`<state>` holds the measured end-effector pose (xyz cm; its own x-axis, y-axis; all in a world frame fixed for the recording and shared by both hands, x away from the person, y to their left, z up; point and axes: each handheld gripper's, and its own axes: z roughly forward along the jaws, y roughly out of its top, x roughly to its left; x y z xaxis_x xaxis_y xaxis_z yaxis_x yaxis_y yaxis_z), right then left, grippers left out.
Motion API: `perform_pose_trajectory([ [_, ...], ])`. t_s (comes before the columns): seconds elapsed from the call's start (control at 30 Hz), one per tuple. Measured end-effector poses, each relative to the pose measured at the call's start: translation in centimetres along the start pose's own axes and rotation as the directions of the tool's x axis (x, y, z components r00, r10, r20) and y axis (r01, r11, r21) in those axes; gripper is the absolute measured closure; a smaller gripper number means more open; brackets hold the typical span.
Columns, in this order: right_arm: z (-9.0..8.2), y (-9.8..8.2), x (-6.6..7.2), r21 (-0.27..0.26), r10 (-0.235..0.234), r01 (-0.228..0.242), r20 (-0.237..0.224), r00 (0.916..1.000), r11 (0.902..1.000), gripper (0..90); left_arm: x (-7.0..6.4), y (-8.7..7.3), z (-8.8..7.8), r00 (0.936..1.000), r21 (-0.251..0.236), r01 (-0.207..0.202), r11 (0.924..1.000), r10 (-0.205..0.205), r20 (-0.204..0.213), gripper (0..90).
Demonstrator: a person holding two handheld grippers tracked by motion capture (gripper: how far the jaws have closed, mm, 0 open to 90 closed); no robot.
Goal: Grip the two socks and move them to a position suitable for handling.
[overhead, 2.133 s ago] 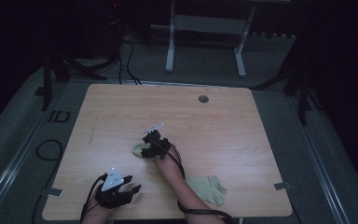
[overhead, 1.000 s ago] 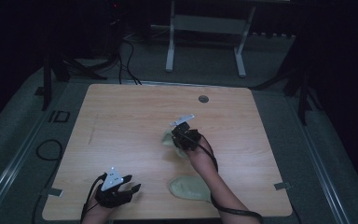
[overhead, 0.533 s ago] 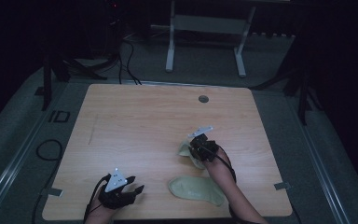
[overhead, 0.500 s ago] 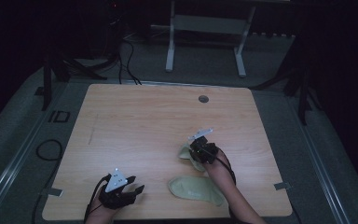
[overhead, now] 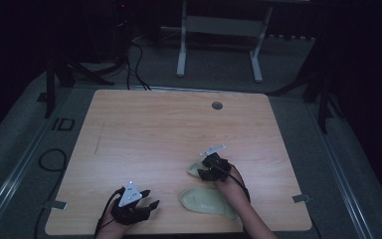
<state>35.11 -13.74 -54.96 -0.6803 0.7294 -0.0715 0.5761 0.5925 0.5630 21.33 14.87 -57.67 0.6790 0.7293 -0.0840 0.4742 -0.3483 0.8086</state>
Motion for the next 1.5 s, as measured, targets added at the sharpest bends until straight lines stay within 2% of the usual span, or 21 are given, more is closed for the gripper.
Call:
perform_pose_trajectory([
  [0.1,0.0,-0.1,0.0,-0.013,-0.003,0.003,-0.010,1.0000,0.9999,47.0,0.0,0.2,0.1,0.9999,-0.011,0.010,0.9999,-0.010,0.012,47.2],
  [0.17,0.0,0.0,-0.1,0.001,-0.016,0.016,-0.037,0.9992,0.9999,43.6,-0.1,0.4,0.3,0.9999,-0.011,0.006,0.9999,-0.006,0.013,47.2],
  [0.23,-0.5,0.2,-0.3,0.003,-0.018,0.018,-0.027,0.9995,0.9998,43.7,-0.2,0.8,0.5,0.9999,-0.016,0.003,0.9999,-0.003,0.017,47.2],
  [0.3,-1.4,0.3,-0.6,-0.023,0.007,-0.008,-0.048,0.9988,0.9997,47.2,-0.3,1.4,0.7,0.9999,-0.020,-0.004,0.9998,0.004,0.017,47.2],
  [0.43,-2.3,0.2,-0.5,-0.021,0.001,-0.002,-0.038,0.9993,0.9998,50.2,-0.5,2.7,1.3,0.9997,-0.040,-0.012,0.9991,0.013,0.022,48.6],
  [0.5,-2.2,0.0,-0.4,-0.006,-0.001,0.001,-0.029,0.9996,1.0000,50.9,-0.6,3.2,1.8,0.9991,-0.037,-0.026,0.9990,0.028,0.033,52.1],
  [0.57,-1.7,-0.3,-0.3,0.006,0.004,-0.004,-0.033,0.9994,1.0000,51.7,-0.9,3.9,2.4,0.9973,-0.024,-0.065,0.9976,0.066,0.033,56.1],
  [0.63,-1.0,-0.5,-0.2,0.031,-0.005,0.006,-0.025,0.9997,0.9995,52.3,-1.0,4.5,3.0,0.9957,-0.012,-0.087,0.9962,0.087,0.030,59.8],
  [0.67,-0.8,-0.6,-0.1,0.033,-0.012,0.013,-0.023,0.9997,0.9994,54.4,-1.1,4.8,3.3,0.9950,-0.008,-0.095,0.9954,0.095,0.028,60.1],
  [0.77,-0.8,-0.8,0.1,0.017,-0.038,0.038,-0.026,0.9989,0.9991,69.4,-1.1,6.2,4.3,0.9933,-0.005,-0.113,0.9936,0.113,0.026,65.1],
  [0.8,-0.8,-0.8,0.1,0.017,-0.038,0.038,-0.026,0.9989,0.9991,69.4,-1.1,6.2,4.3,0.9933,-0.005,-0.113,0.9936,0.113,0.026,67.2],
  [0.83,-0.9,-0.8,0.2,0.012,-0.062,0.062,-0.028,0.9977,0.9980,76.2,-1.3,7.6,5.3,0.9895,-0.006,-0.144,0.9896,0.144,0.017,70.8],
  [0.97,-0.8,-0.7,0.1,0.012,-0.047,0.048,-0.031,0.9984,0.9988,77.3,-2.1,9.5,7.0,0.9798,-0.002,-0.195,0.9808,0.195,0.047,77.3],
  [1.03,-0.8,-0.7,0.0,0.012,-0.043,0.043,-0.035,0.9985,0.9990,77.2,-2.4,10.1,8.2,0.9766,0.020,-0.209,0.9778,0.207,0.059,81.9],
  [1.1,-0.8,-0.8,0.1,0.011,-0.042,0.042,-0.034,0.9986,0.9991,77.0,-2.3,10.5,9.6,0.9767,0.057,-0.208,0.9764,0.205,0.064,86.5],
  [1.17,-0.8,-0.8,0.1,0.008,-0.040,0.041,-0.035,0.9986,0.9991,76.8,-2.3,10.7,10.9,0.9757,0.085,-0.217,0.9726,0.213,0.051,89.0],
  [1.23,-0.8,-0.8,0.1,0.007,-0.041,0.041,-0.034,0.9986,0.9991,76.6,-2.3,10.8,11.9,0.9722,0.100,-0.234,0.9670,0.233,0.020,89.1],
  [1.27,-0.8,-0.9,0.1,0.005,-0.038,0.038,-0.036,0.9986,0.9992,76.4,-2.4,10.8,12.3,0.9731,0.110,-0.230,0.9669,0.230,0.014,89.1],
  [1.37,-0.8,-0.9,0.0,-0.002,-0.031,0.031,-0.041,0.9987,0.9995,76.1,-2.5,10.9,13.5,0.9668,0.166,-0.253,0.9533,0.256,0.003,89.1],
  [1.4,-0.8,-0.9,0.0,-0.002,-0.031,0.031,-0.041,0.9987,0.9995,76.1,-2.5,10.9,13.5,0.9668,0.166,-0.253,0.9533,0.256,0.003,89.2],
  [1.5,-0.8,-1.0,0.0,-0.004,-0.033,0.033,-0.044,0.9985,0.9994,75.7,-2.0,11.2,13.8,0.9719,0.164,-0.232,0.9588,0.235,0.001,89.2],
])
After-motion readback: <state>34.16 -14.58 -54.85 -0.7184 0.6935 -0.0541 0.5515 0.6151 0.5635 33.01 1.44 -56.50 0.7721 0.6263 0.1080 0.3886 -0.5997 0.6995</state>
